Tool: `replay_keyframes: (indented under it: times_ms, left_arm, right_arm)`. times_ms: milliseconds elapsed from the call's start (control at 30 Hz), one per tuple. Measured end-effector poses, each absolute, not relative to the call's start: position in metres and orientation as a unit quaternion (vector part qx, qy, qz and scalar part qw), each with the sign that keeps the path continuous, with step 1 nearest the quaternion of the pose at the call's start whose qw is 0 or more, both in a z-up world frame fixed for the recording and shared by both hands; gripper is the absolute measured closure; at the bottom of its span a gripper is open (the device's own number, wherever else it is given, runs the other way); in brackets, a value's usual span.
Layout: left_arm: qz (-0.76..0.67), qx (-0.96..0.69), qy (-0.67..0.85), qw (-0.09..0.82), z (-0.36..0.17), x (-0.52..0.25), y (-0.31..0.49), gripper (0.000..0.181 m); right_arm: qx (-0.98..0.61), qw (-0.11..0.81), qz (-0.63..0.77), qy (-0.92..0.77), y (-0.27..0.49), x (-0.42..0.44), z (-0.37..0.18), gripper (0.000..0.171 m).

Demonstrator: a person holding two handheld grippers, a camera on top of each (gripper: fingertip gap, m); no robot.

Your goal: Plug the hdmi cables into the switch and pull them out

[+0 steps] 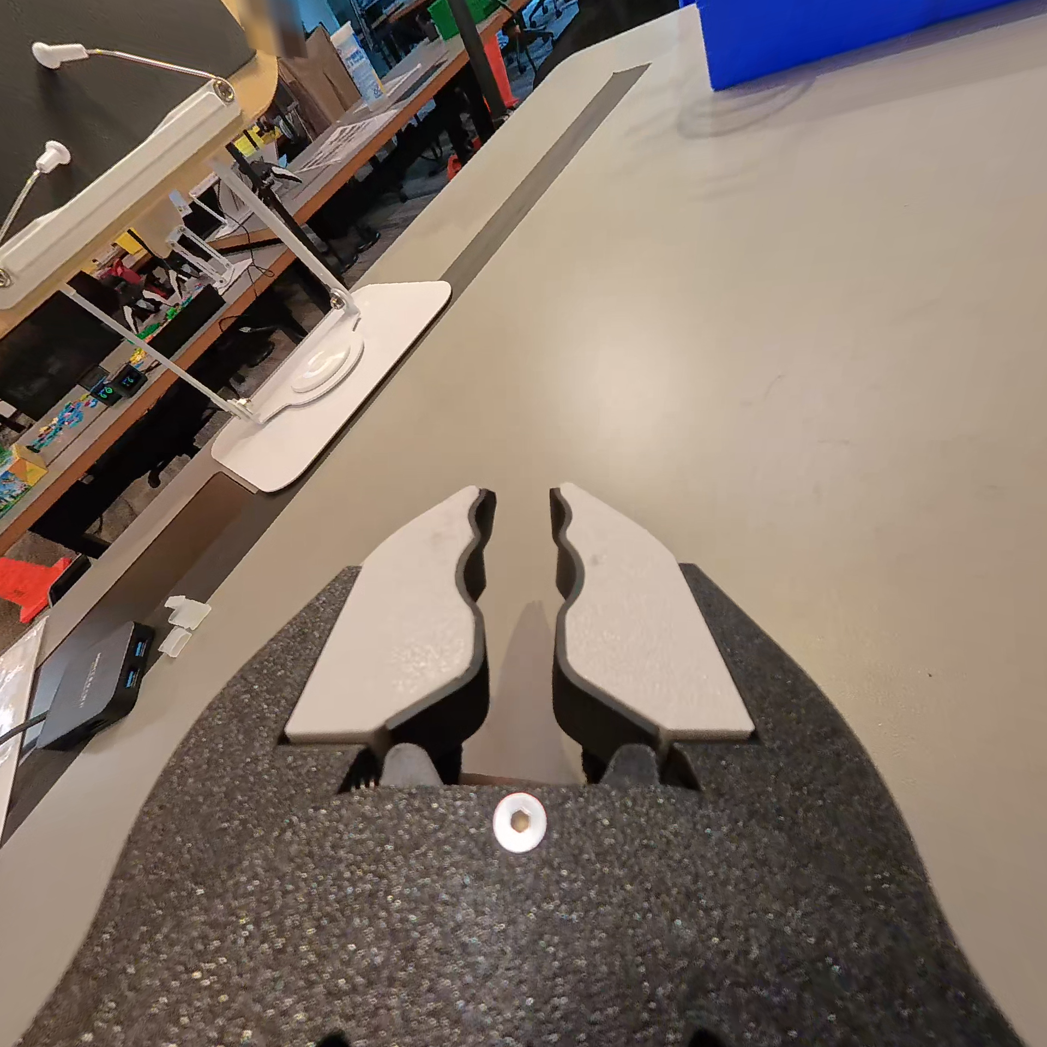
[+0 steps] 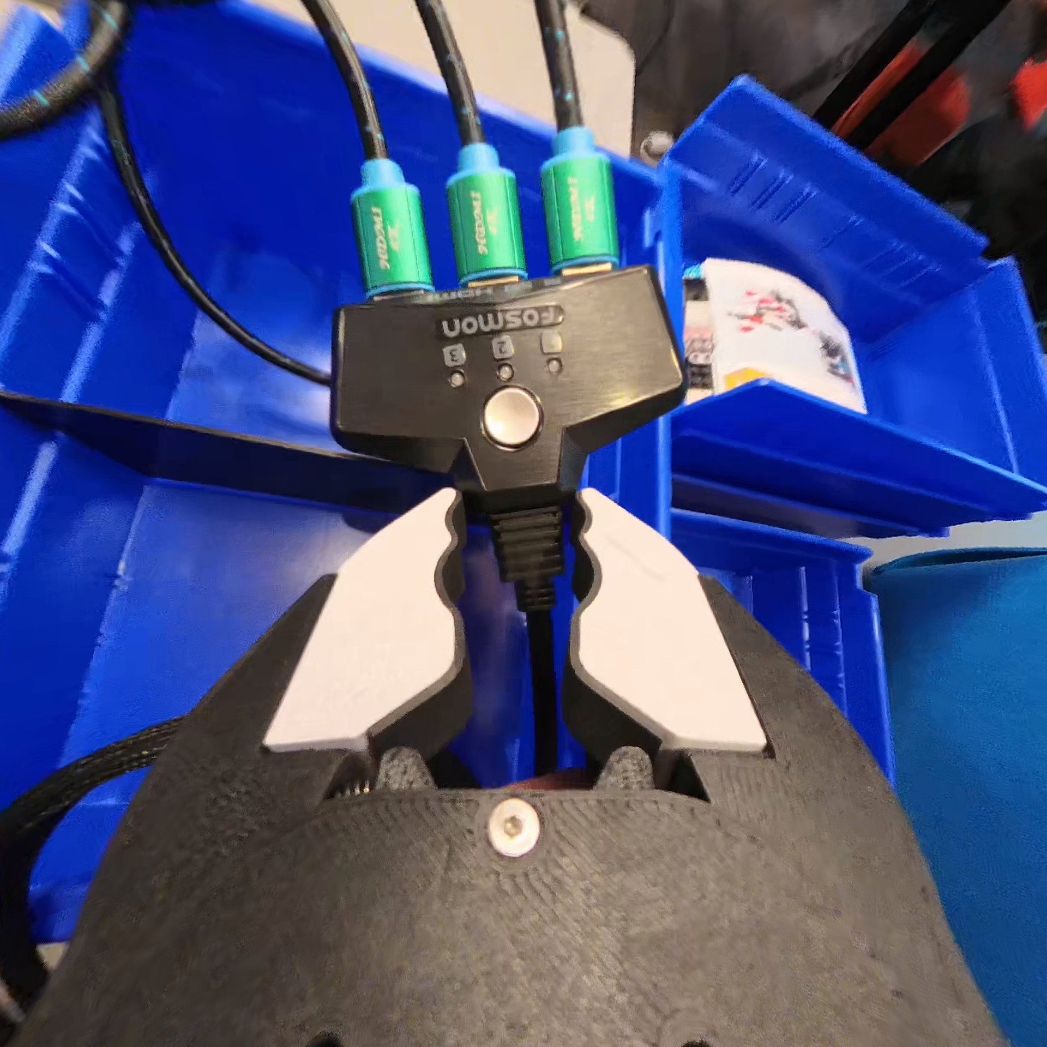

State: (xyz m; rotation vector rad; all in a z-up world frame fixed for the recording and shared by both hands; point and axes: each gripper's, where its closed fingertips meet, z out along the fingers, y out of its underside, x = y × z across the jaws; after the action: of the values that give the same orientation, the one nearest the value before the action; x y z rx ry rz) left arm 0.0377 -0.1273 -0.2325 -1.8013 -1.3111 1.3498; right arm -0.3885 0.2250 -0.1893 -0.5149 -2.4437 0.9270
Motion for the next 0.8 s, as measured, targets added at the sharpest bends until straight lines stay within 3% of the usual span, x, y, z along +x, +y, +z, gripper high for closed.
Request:
replay_keyframes:
  times_ms: [167, 433, 800]
  left_arm:
    - [0.495, -0.673, -0.484, 0.261, -0.235, 0.038, -0.126, 0.161]
    - [0.490, -0.677, -0.485, 0.258, -0.237, 0.038, -0.124, 0.161]
    - [0.488, -0.683, -0.481, 0.252, -0.239, 0.038, -0.122, 0.161]
  right_arm:
    - [-0.171, 0.240, 0.289, -0.911, 0.222, -0.402, -0.208, 0.137]
    - [-0.125, 0.305, 0.284, -0.900, 0.211, -0.409, -0.160, 0.137]
    - [-0.139, 0.353, 0.368, -0.849, 0.166, -0.426, -0.157, 0.139]
